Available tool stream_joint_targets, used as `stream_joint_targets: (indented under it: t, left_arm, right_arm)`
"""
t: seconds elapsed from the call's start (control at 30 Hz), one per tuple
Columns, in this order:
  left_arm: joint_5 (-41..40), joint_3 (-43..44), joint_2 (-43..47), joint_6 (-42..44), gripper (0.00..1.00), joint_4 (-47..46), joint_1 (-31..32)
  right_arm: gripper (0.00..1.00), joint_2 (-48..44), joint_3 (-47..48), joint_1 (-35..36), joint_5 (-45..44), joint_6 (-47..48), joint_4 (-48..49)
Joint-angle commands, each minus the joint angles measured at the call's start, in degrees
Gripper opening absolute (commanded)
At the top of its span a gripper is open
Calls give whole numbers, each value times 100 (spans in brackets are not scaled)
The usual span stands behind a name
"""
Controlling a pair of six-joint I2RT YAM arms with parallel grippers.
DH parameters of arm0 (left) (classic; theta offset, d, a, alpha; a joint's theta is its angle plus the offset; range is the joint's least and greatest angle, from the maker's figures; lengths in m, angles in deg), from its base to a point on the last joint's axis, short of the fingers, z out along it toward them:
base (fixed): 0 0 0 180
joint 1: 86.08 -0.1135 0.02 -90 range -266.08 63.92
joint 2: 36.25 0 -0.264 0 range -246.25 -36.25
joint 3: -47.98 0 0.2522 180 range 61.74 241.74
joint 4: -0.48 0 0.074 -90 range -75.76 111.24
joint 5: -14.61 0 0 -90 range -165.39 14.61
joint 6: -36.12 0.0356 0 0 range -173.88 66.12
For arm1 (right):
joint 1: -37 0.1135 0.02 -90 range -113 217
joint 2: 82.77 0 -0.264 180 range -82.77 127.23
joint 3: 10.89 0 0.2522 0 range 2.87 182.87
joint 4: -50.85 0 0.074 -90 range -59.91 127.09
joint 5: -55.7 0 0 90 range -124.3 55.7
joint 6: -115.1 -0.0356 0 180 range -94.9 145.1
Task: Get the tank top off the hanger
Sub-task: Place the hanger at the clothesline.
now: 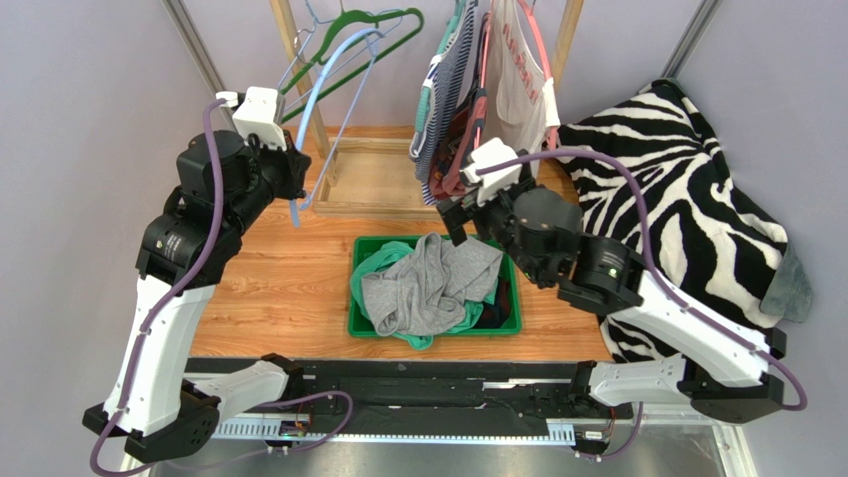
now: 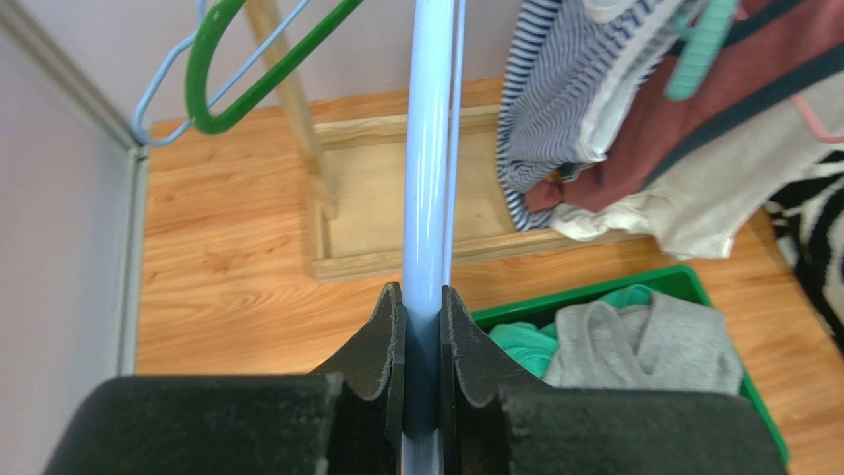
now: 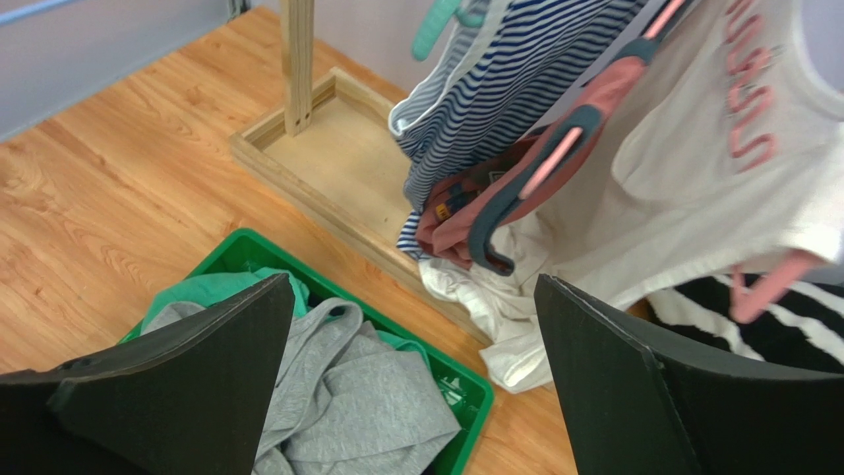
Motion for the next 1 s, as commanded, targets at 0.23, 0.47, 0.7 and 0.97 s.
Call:
stream_joint_targets:
  t: [0.23, 0.47, 0.7, 0.97]
  left_arm:
    - [1528, 1120, -937, 383, 0, -739, -14]
    - [1669, 2017, -1809, 506, 0, -677, -14]
    - [1678, 2597, -2266, 576, 0, -906, -14]
    - [668, 3055, -2583, 752, 0, -871, -75]
  right_arm:
    - [100, 640, 414, -458, 857, -459, 511]
    - [100, 605, 248, -748, 972, -890, 775]
    - [93, 657, 150, -950, 876, -1592, 557]
    - [87, 711, 309, -1188, 823, -2393, -253]
